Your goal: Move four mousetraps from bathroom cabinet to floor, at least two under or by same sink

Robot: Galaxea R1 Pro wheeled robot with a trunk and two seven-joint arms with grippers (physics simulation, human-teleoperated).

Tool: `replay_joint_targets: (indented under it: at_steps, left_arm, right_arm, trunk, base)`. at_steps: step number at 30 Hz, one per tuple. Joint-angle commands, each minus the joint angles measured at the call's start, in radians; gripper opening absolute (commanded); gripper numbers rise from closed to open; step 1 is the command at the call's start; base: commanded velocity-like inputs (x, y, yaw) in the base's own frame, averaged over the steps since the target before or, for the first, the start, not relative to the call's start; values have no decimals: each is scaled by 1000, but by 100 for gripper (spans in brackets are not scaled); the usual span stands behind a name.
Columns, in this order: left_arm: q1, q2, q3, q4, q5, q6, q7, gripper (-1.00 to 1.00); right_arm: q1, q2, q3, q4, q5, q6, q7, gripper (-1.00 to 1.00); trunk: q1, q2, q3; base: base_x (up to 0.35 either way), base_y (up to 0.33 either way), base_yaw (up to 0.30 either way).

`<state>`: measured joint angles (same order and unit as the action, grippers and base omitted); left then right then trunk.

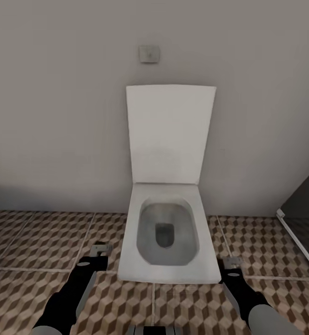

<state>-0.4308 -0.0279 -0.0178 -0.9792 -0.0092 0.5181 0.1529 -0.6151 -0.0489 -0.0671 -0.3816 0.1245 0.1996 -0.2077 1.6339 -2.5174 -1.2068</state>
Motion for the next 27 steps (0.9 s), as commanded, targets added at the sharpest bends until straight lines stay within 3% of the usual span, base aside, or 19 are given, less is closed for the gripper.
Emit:
replay_joint_targets:
  at_steps: [1,10,22,27]
  left_arm:
    - [0,0,-2,-1,-4,7,5,-100]
    - [0,1,-2,-1,-5,4,5,-100]
    - [0,0,-3,-4,-8,2,5,-100]
    - [0,0,-4,-4,-9,3,5,-100]
  right_arm:
    - [0,1,-5,-2,7,6,2,-100]
    - [0,1,-5,-2,7,6,2,-100]
    - [0,2,-3,-2,13,8,9,-100]
    - [0,4,0,-2,16,10,9,-100]
  trunk:
    - [0,0,-1]
    - [0,0,-1]
    - [0,0,-1]
    - [0,0,-1]
  base:
    - [274,-2,0]
    - [271,0,0]
    - [35,0,-2]
    - [2,0,-142]
